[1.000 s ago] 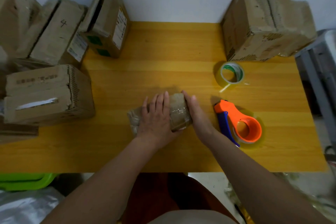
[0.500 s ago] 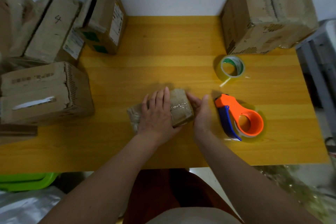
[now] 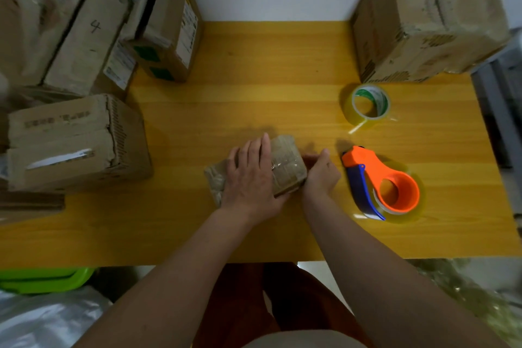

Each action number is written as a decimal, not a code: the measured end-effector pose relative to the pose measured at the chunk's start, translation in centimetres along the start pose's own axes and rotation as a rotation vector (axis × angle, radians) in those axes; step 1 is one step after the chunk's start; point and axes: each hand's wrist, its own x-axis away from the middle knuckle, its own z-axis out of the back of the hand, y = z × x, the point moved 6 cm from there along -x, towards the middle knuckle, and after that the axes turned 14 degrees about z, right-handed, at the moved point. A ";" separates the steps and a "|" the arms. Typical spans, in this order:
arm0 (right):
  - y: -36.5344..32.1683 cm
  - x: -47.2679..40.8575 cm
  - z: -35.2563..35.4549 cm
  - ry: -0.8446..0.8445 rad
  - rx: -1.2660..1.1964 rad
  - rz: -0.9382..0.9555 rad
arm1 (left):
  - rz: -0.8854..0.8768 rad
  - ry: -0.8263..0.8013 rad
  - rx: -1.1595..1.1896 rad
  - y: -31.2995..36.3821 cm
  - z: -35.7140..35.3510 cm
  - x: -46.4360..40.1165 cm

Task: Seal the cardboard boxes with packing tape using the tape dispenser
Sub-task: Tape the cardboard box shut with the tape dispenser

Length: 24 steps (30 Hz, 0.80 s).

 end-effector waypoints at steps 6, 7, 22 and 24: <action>-2.8 3.6 0.9 -0.445 0.197 0.356 | 0.054 -0.016 0.052 -0.1 0.5 0.2; -3.2 4.5 0.6 -0.557 0.192 0.382 | 0.066 -0.011 0.059 -0.2 0.5 0.3; -3.8 7.5 0.4 -0.941 0.263 0.305 | 0.407 -0.331 0.444 -2.4 3.4 -1.7; -4.4 7.0 -1.1 -1.033 0.327 0.329 | 0.362 -0.350 0.385 -3.0 3.3 -0.5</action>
